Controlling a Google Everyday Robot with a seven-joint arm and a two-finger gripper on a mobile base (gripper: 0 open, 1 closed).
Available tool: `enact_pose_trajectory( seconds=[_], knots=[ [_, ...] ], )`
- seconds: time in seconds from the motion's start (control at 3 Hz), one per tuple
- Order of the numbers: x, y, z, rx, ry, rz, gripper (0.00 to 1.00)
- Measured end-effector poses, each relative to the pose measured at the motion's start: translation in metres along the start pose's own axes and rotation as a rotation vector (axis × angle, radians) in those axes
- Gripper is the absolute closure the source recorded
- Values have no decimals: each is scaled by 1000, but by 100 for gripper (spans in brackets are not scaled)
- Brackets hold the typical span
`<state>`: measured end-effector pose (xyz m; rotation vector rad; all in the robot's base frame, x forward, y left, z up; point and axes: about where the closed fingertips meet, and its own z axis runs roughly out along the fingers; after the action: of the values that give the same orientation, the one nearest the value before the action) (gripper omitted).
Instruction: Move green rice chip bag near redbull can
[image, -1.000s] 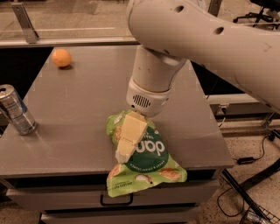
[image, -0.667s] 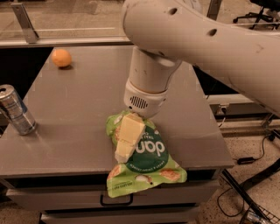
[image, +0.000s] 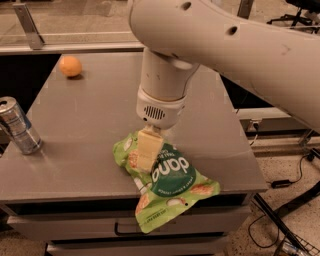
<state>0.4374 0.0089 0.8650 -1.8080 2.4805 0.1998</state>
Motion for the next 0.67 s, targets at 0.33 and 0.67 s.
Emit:
enact_pose_trajectory(
  seconds=[0.33, 0.67],
  knots=[
    [-14, -14, -6, 0, -19, -68, 92],
    [-26, -29, -7, -10, -35, -101, 100]
  ],
)
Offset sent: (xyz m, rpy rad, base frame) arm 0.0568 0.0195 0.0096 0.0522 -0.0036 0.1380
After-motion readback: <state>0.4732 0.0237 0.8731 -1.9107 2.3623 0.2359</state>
